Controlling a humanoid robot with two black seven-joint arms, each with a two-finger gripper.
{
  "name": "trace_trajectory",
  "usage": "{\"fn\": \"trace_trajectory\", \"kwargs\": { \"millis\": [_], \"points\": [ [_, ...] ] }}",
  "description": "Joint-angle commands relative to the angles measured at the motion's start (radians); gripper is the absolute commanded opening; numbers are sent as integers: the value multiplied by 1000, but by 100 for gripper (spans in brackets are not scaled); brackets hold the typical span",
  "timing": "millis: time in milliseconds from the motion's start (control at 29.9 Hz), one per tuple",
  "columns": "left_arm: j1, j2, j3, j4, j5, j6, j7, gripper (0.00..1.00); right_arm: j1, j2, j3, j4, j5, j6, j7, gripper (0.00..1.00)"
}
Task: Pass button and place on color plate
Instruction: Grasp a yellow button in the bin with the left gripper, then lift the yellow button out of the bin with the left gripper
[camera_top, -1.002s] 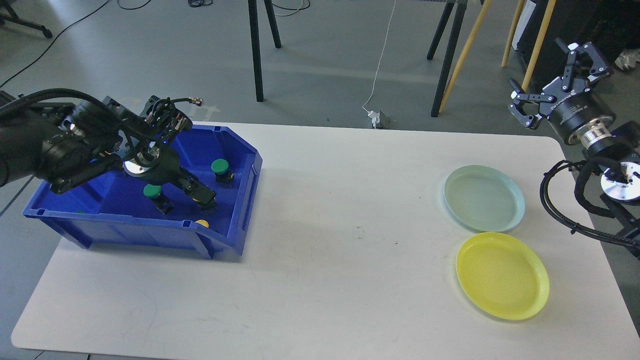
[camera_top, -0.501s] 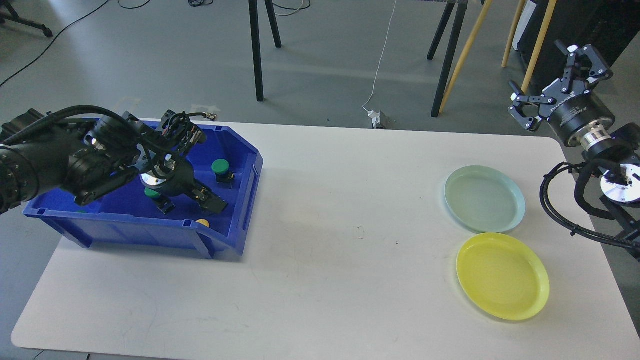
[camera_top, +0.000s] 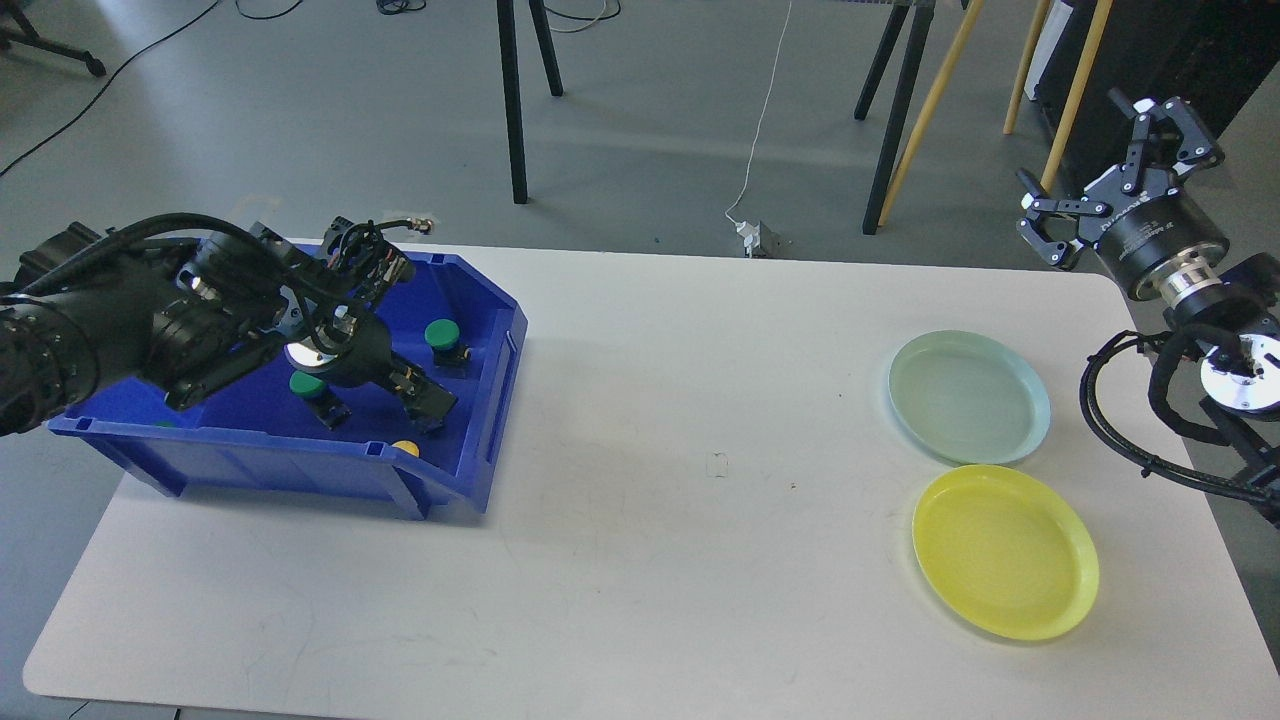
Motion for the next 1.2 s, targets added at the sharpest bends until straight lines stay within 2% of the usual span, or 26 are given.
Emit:
{"fn": "trace_trajectory", "kwargs": {
  "millis": [0, 501, 1069, 1169],
  "points": [
    [-11, 0, 0, -6, 3, 0, 0, 90, -2, 0, 2, 0, 0, 0, 0, 99],
    [-31, 12, -6, -18, 5, 0, 0, 90, -16, 0, 2, 0, 0, 0, 0, 99],
    [25, 12, -2, -1, 16, 0, 0, 89, -28, 2, 2, 0, 0, 0, 0, 99],
    [28, 12, 0, -1, 17, 0, 0, 82, -30, 2, 2, 0, 0, 0, 0, 99]
  ]
}}
